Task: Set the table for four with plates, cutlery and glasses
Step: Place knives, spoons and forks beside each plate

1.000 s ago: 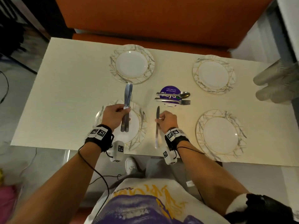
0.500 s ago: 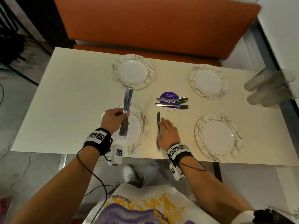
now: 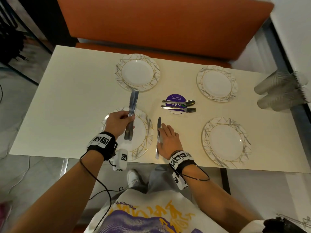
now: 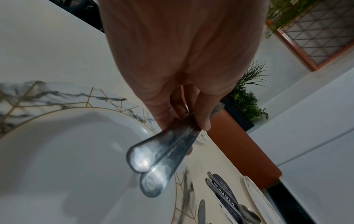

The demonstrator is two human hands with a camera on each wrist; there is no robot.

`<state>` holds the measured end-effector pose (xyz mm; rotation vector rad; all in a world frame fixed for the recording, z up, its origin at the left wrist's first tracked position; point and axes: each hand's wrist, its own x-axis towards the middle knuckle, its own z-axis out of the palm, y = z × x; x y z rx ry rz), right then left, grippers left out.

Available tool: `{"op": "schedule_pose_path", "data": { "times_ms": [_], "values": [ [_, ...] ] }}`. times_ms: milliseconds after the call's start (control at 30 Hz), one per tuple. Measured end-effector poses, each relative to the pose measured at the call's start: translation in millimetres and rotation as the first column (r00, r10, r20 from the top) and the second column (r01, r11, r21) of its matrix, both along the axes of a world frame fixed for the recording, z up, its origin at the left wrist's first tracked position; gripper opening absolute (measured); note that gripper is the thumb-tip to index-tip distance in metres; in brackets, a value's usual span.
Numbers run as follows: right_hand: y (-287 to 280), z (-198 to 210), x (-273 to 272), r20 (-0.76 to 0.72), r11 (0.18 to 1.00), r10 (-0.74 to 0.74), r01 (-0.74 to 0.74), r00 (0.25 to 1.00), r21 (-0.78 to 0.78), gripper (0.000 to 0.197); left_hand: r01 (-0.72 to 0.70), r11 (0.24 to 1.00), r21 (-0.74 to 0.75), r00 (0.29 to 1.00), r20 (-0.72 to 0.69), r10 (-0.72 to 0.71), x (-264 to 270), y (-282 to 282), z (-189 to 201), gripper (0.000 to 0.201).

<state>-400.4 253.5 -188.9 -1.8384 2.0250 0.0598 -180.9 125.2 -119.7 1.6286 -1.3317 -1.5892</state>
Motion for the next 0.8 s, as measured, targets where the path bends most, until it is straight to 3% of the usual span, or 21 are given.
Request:
{"op": "schedule_pose_path", "data": {
  "times_ms": [600,800],
  "values": [
    [-0.4,2.6,0.4,0.060,0.999,-0.023,0.020,0.998,0.045,0.075,0.027,1.000,-0.007,1.000,0.007,-0.027,-14.1,4.0,7.9,0.006],
    [-13.1,33.9,1.3,0.300,0.979,-0.165,0.194,0.939,-0.067,0.060,0.049,0.999,-0.009,0.999,-0.023,-0.049,-22.6,8.8,13.7,0.006]
  ]
}}
